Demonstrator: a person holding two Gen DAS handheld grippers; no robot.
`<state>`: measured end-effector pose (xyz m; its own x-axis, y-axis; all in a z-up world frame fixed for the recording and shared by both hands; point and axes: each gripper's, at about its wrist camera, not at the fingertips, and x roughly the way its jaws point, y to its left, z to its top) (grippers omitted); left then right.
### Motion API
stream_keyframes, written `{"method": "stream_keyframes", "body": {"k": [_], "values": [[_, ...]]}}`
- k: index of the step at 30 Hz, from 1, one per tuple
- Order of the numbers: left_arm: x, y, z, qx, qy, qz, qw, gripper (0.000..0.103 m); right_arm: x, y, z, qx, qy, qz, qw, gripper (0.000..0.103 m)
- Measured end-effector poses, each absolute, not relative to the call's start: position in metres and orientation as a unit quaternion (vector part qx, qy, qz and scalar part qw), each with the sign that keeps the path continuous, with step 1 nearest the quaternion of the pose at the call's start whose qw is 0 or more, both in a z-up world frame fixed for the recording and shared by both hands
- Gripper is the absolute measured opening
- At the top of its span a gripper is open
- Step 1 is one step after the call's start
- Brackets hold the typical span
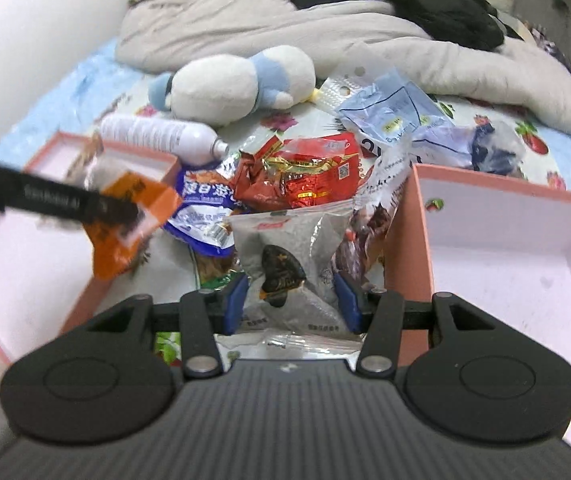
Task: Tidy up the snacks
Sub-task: 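Carry the orange-and-clear bag with the left gripper over the deep box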
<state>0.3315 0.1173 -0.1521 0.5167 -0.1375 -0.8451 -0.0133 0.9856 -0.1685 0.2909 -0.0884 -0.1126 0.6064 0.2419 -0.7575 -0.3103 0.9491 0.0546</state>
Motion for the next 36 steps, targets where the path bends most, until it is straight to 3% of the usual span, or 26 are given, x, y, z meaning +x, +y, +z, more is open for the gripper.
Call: {"method": "stream_keyframes", "body": {"k": [12, 25, 36], "values": [[0.245, 0.101, -0.139, -0.124, 0.436, -0.009, 0.891, 0.053, 0.233, -0.117, -0.103, -0.005, 0.362, 0.183, 0.914, 0.051], [0.148, 0.056, -0.078, -0.122, 0.387, -0.024, 0.914, 0.053, 0.139, -0.159, -0.059, 0.032, 0.314, 0.165, 0.934, 0.051], [0.114, -0.006, -0.064, -0.123, 0.379, -0.082, 0.914, 0.053, 0.090, -0.206, -0.050, 0.045, 0.300, 0.119, 0.945, 0.051]]}}
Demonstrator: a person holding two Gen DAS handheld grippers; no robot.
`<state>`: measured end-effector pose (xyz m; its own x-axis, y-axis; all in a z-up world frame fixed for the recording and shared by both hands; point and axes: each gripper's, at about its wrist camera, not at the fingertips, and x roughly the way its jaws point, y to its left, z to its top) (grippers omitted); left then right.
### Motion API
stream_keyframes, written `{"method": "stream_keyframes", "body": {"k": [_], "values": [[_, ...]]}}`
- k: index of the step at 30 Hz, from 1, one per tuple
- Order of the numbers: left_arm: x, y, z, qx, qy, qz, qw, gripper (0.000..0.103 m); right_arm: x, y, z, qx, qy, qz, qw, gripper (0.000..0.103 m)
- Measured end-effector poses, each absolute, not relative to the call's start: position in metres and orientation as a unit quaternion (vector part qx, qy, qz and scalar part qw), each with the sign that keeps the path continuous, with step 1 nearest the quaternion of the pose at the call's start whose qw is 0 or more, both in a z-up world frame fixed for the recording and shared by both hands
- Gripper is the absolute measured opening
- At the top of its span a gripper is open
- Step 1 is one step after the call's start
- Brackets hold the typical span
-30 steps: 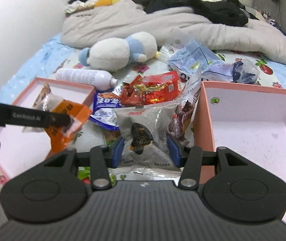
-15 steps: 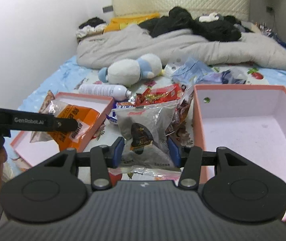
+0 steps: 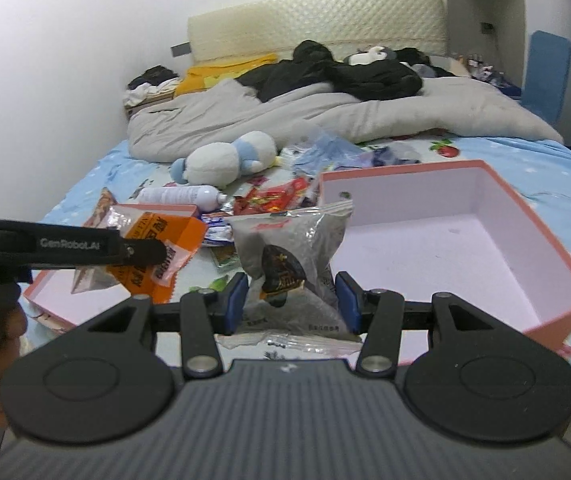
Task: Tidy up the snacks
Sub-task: 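Carry the orange-and-clear bag with the left gripper over the deep box, then open the left gripper to drop the bag into the deep box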
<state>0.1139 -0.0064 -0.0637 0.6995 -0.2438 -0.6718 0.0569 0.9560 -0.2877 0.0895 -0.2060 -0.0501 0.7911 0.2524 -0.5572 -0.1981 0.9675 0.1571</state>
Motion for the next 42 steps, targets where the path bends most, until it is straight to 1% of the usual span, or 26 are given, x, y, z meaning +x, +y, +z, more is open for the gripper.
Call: {"method": "stream_keyframes", "body": {"k": [8, 18, 26, 33, 35, 38, 42], "values": [[0.132, -0.055, -0.065, -0.100, 0.395, -0.121, 0.905, 0.053, 0.095, -0.243, -0.059, 0.069, 0.294, 0.072, 0.950, 0.051], [0.195, -0.111, -0.072, -0.083, 0.405, -0.160, 0.896, 0.053, 0.144, -0.287, -0.077, 0.068, 0.305, 0.035, 0.949, 0.051], [0.264, -0.150, -0.098, -0.051, 0.429, -0.184, 0.883, 0.053, 0.195, -0.309, -0.103, 0.072, 0.327, 0.015, 0.942, 0.051], [0.301, -0.166, -0.118, -0.030, 0.446, -0.209, 0.870, 0.055, 0.217, -0.318, -0.125, 0.080, 0.353, 0.009, 0.932, 0.052], [0.303, -0.168, -0.118, -0.023, 0.446, -0.208, 0.870, 0.066, 0.217, -0.318, -0.126, 0.082, 0.353, 0.009, 0.932, 0.051], [0.297, -0.167, -0.115, -0.016, 0.438, -0.212, 0.873, 0.073, 0.213, -0.317, -0.121, 0.090, 0.350, 0.007, 0.932, 0.051], [0.279, -0.157, -0.107, -0.022, 0.431, -0.210, 0.877, 0.074, 0.201, -0.312, -0.112, 0.091, 0.343, 0.004, 0.935, 0.052]]}}
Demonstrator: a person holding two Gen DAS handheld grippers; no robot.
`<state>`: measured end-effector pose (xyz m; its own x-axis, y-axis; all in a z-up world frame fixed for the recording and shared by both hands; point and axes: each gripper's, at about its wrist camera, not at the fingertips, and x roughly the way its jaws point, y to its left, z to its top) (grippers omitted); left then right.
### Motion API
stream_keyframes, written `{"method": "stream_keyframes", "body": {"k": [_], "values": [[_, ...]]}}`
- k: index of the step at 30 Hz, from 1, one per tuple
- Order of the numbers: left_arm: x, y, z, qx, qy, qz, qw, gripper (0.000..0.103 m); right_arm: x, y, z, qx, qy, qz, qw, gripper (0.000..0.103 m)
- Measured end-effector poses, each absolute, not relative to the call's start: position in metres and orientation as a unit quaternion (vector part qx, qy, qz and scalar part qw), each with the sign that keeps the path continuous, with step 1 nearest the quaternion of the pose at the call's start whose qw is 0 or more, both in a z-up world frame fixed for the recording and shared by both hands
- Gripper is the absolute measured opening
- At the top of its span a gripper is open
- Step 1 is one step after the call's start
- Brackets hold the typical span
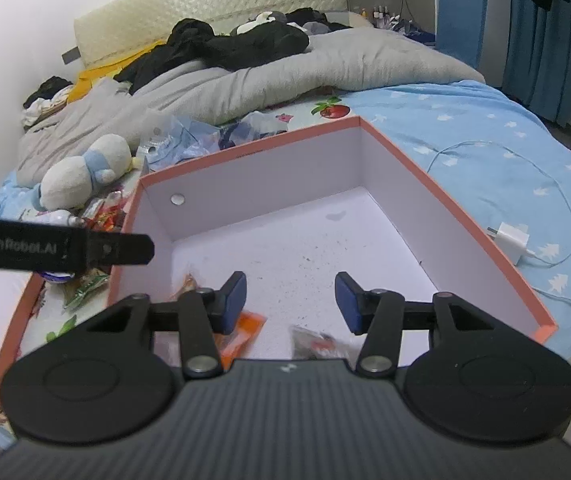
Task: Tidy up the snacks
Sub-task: 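Open the left gripper to drop the bag into the deep box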
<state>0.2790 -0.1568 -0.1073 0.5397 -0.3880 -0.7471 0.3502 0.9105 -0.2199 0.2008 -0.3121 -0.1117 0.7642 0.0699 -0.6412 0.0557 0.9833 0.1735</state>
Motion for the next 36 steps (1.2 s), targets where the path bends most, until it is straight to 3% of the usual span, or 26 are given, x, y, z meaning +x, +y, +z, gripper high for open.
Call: {"method": "stream_keyframes", "body": {"k": [3, 11, 25, 36], "values": [[0.262, -0.145, -0.095, -0.026, 0.420, -0.206, 0.884, 0.074, 0.190, -0.308, -0.104, 0.089, 0.339, 0.004, 0.937, 0.052], [0.208, -0.114, -0.053, -0.037, 0.375, -0.197, 0.905, 0.075, 0.149, -0.288, -0.074, 0.093, 0.302, 0.016, 0.949, 0.073], [0.098, -0.047, -0.024, -0.066, 0.332, -0.151, 0.929, 0.077, 0.074, -0.250, -0.041, 0.099, 0.258, 0.075, 0.958, 0.073], [0.054, -0.019, -0.029, -0.077, 0.326, -0.110, 0.936, 0.077, 0.060, -0.212, -0.051, 0.080, 0.265, 0.122, 0.953, 0.073]]}}
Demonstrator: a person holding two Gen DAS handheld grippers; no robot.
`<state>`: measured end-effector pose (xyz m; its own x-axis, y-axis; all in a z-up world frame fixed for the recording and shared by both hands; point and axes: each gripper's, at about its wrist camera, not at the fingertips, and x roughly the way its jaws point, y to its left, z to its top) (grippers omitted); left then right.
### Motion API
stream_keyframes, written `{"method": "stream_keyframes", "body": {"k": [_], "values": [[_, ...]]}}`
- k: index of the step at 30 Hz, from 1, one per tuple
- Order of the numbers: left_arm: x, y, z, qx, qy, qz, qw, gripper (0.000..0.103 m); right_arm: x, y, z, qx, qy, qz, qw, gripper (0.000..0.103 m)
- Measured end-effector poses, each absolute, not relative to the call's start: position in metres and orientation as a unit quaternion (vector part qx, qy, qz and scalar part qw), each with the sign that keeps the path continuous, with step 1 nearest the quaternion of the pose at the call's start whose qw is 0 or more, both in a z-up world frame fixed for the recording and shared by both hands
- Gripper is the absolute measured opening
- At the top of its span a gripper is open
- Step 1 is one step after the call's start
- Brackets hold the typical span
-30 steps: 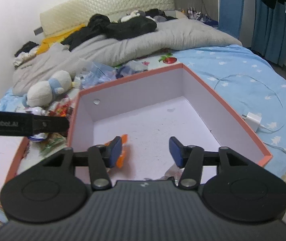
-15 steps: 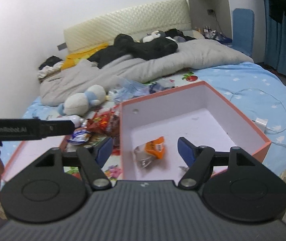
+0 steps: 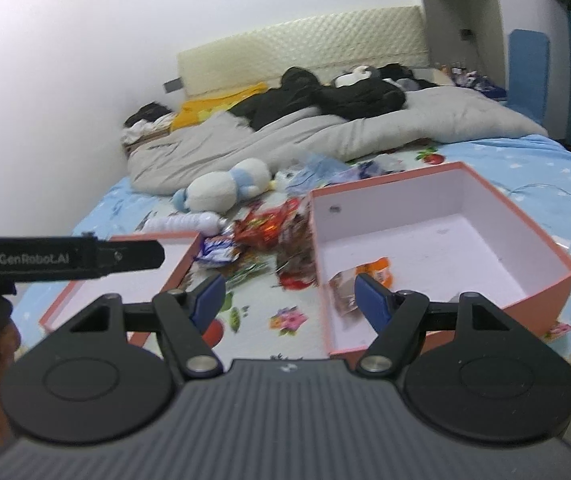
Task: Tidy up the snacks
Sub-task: 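Open the left gripper to drop the bag into the deep box, then lower the left gripper onto the blue packet while the right gripper grasps the chicken-feet bag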
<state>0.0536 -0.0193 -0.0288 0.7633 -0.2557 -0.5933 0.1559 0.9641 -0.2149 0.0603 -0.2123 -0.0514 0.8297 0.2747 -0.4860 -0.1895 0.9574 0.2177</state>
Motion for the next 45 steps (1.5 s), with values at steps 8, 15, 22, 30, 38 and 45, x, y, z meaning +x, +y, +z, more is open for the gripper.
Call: {"method": "stream_keyframes", "body": {"k": [8, 15, 22, 30, 38, 45], "values": [[0.062, -0.007, -0.037, -0.089, 0.331, -0.095, 0.935, 0.077, 0.068, -0.206, -0.055, 0.081, 0.273, 0.123, 0.951, 0.073], [0.085, 0.003, -0.046, -0.092, 0.343, -0.088, 0.931, 0.077, 0.082, -0.198, -0.061, 0.079, 0.278, 0.124, 0.949, 0.073], [0.114, 0.018, -0.058, -0.097, 0.354, -0.077, 0.927, 0.077, 0.101, -0.186, -0.066, 0.080, 0.283, 0.134, 0.946, 0.073], [0.156, 0.037, -0.084, -0.108, 0.373, -0.073, 0.919, 0.077, 0.122, -0.167, -0.075, 0.072, 0.281, 0.147, 0.946, 0.073], [0.191, 0.056, -0.107, -0.131, 0.379, -0.062, 0.914, 0.077, 0.144, -0.146, -0.083, 0.051, 0.282, 0.142, 0.948, 0.073], [0.227, 0.071, -0.133, -0.134, 0.387, -0.052, 0.911, 0.077, 0.169, -0.123, -0.097, 0.046, 0.275, 0.143, 0.950, 0.070]]}}
